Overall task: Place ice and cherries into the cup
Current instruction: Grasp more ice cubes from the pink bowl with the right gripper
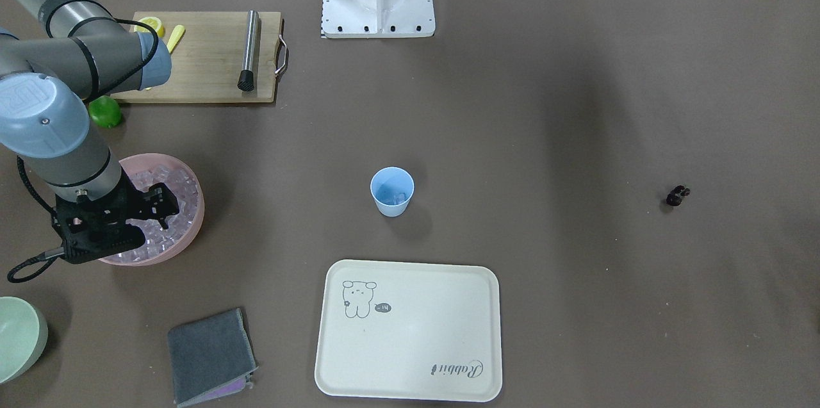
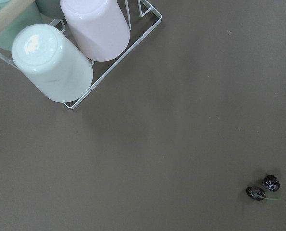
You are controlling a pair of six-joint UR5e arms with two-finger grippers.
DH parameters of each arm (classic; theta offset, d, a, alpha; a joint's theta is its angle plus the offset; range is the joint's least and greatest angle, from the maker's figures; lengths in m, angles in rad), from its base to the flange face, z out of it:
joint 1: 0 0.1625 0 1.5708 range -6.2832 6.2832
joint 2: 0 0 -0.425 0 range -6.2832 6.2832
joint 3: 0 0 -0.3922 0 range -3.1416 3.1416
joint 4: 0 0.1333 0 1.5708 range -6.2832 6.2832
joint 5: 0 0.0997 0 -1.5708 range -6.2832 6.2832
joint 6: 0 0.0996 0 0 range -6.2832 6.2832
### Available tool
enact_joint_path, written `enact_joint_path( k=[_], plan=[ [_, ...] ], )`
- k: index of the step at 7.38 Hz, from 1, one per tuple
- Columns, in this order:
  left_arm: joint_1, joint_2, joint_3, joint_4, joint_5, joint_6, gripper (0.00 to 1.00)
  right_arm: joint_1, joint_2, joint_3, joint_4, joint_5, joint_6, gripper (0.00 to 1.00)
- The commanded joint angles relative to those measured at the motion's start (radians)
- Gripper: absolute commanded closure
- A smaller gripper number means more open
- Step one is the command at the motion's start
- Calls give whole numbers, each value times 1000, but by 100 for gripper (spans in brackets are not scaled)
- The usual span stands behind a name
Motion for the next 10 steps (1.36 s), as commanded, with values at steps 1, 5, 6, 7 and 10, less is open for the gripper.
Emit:
enact_joint_path(
  k=[1, 5, 6, 7, 10],
  plan=[
    [0, 6, -1, 0, 0, 1, 2, -35, -128, 133, -3, -113, -246, 0],
    [0, 12, -6, 0, 0, 1, 2, -113, -158, 144, -14, -210, -322, 19],
    [0, 12, -4, -2, 0, 4, 2, -110, -156, 147, -17, -206, -357, 29],
    [0, 12, -3, -2, 0, 3, 2, -110, -156, 147, -23, -209, -394, 33],
    [0, 12, -6, -3, 0, 1, 2, -107, -167, 146, -24, -203, -394, 38]
  ],
)
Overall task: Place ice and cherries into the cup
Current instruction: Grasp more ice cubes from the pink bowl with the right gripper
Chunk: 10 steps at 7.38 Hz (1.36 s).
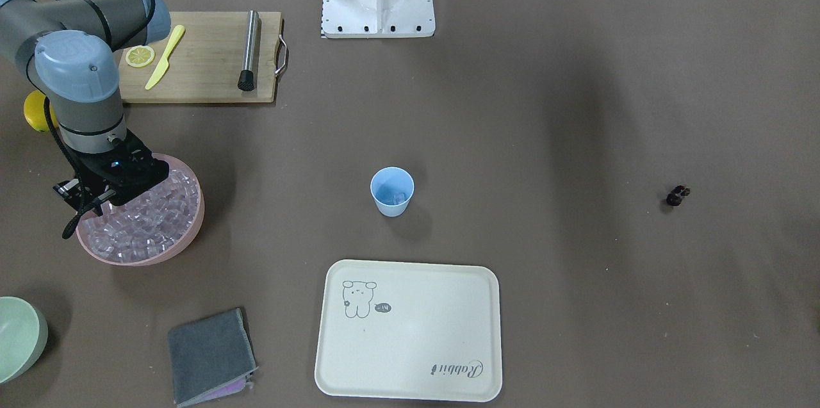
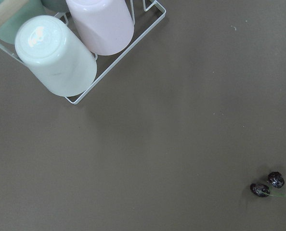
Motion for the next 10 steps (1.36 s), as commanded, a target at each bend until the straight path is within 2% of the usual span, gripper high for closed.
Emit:
enact_joint_path(
  k=[1, 2, 3, 5, 8, 9, 10],
  plan=[
    [0, 0, -4, -1, 0, 0, 2, 1, -9, 1, -2, 4, -2, 38],
    [0, 0, -4, -1, 0, 0, 2, 4, -11, 4, -2, 6, 0, 40],
    [0, 0, -4, -1, 0, 0, 2, 4, -19, 7, -2, 6, 0, 49],
    [0, -1, -4, -1, 0, 0, 2, 3, -23, 8, -2, 6, 3, 76],
    [0, -3, -4, -1, 0, 0, 2, 1, -20, 8, -4, 12, 7, 80],
    [0, -6, -2, -1, 0, 0, 2, 7, 4, 23, -37, 24, 7, 80],
    [0, -9, 2, -1, 0, 0, 2, 36, 115, 38, -159, 109, 21, 81]
  ],
)
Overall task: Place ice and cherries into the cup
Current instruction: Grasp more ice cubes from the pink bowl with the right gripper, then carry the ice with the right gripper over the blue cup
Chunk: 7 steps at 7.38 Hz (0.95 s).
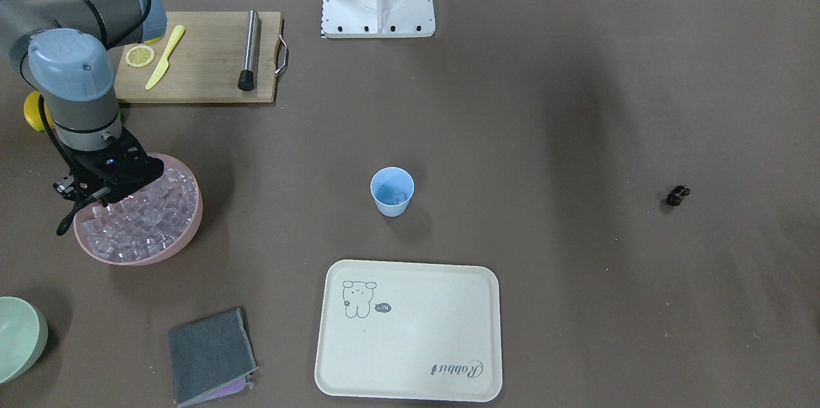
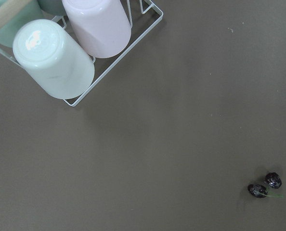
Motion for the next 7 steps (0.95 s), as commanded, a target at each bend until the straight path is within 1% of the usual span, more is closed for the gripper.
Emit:
enact_joint_path(
  k=[1, 2, 3, 4, 5, 6, 7],
  plan=[
    [2, -5, 4, 0, 0, -1, 2, 34, 225, 17, -226, 110, 92, 82],
    [2, -7, 3, 0, 0, -3, 2, -16, 296, 5, -231, 138, 313, 82],
    [0, -7, -2, 0, 0, -4, 2, -95, 354, -22, -157, 132, 594, 82],
    [2, -8, 1, 2, 0, -4, 2, -173, 428, -73, -88, 121, 773, 82],
    [2, -10, 4, 2, 0, -3, 2, -226, 488, -113, -39, 106, 897, 82],
    [2, -10, 4, 2, 0, -3, 2, -278, 511, -136, 0, 48, 978, 82],
    [2, -10, 3, 2, 0, -4, 2, -288, 531, -156, 14, 31, 994, 81]
  ],
)
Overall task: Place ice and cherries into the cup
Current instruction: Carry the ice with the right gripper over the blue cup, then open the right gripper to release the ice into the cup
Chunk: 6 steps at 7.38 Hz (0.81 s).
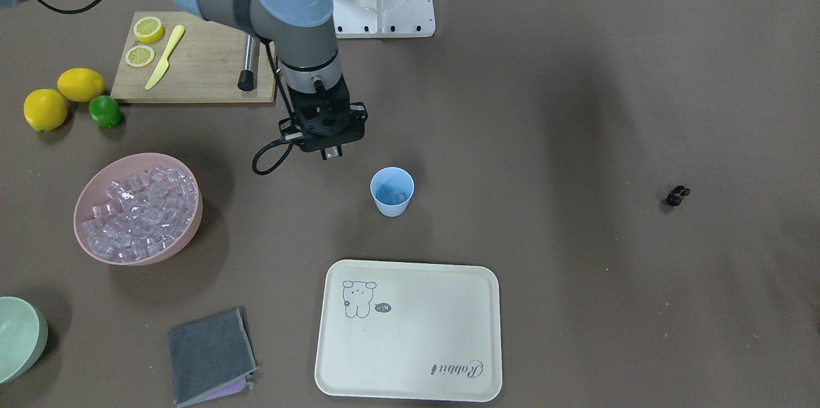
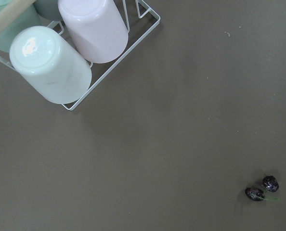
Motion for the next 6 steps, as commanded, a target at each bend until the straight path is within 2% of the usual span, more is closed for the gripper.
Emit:
enact_joint_path(
  k=[1, 3, 6],
  plan=[
    [0, 0, -1, 0, 0, 0, 2, -37, 40, -42, 56, -44, 68, 81],
    [0, 1, -1, 0, 0, 0, 2, -46, 39, -132, 254, -59, 73, 80],
    [-1, 1, 4, 2, 0, 0, 2, -40, 53, -142, 278, -105, 68, 79]
  ],
)
